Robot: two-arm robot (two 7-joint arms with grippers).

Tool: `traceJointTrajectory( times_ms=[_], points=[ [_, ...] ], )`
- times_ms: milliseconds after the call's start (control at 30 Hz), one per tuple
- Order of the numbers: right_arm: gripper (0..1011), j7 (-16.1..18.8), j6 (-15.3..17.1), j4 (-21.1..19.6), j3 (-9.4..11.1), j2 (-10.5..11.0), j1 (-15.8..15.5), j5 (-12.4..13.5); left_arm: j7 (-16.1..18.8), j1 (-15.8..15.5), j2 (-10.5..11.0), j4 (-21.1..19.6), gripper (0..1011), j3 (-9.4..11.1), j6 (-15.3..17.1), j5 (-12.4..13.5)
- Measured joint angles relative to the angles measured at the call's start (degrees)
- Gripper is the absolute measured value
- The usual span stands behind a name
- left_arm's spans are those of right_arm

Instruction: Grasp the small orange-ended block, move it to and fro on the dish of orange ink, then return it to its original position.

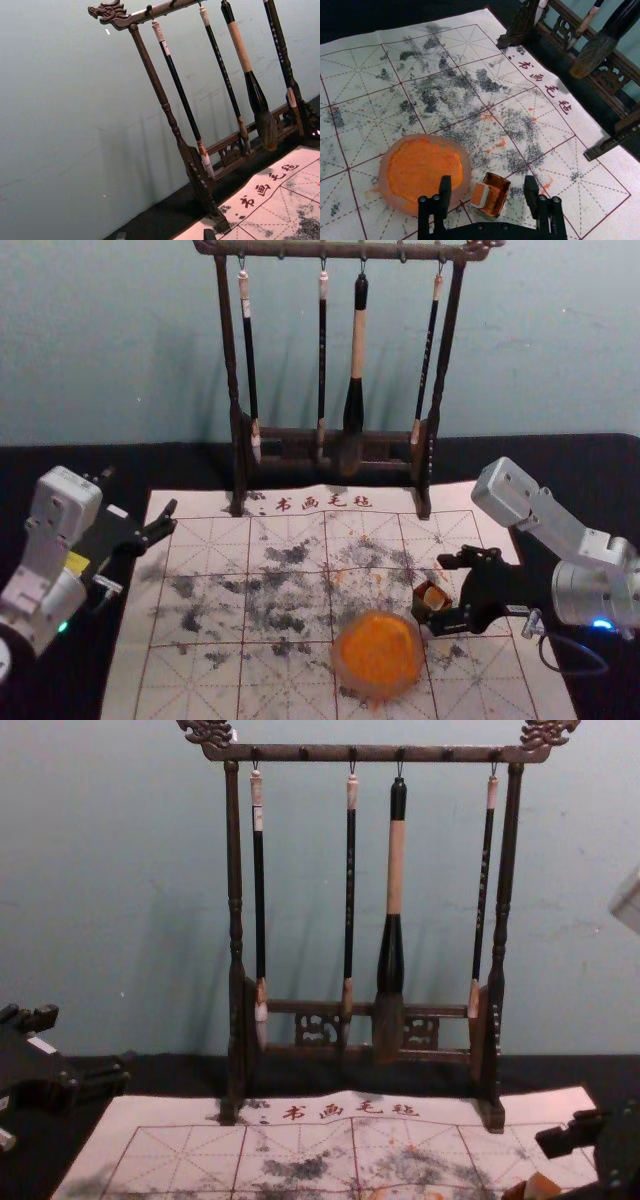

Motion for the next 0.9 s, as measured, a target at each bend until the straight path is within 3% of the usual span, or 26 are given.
traceJointTrajectory(
  times_ms=[167,467,600,667,700,833,900],
  points=[
    [999,0.0,0.0,0.0,0.0,0.0,0.0,0.0,0.0,0.0,0.0,0.0,1002,0.0,0.0,0.0],
    [1002,0.2,-1.0,-0.2,0.0,0.0,-0.2,-0.1,0.0,0.0,0.0,0.0,1001,0.0,0.0,0.0],
    [1002,-1.2,-2.5,-1.0,1.2,-0.4,-1.2,0.0,0.0,0.0,0.0,0.0,1001,0.0,0.0,0.0],
    [1002,-4.3,-4.8,-1.8,3.1,-1.2,-2.9,0.1,0.0,0.0,0.0,0.0,1001,0.0,0.0,0.0],
    [1002,-4.3,-4.8,-1.8,3.1,-1.2,-2.9,0.1,0.0,0.0,0.0,0.0,1001,0.0,0.0,0.0],
    [1002,-12.9,-9.1,-3.1,7.5,-3.6,-6.8,-0.8,0.0,0.0,0.0,0.0,1001,0.0,0.0,0.0],
    [1002,-16.2,-10.2,-3.4,8.7,-4.5,-7.9,-1.8,0.0,0.0,0.0,0.0,1001,0.0,0.0,0.0]
  ],
)
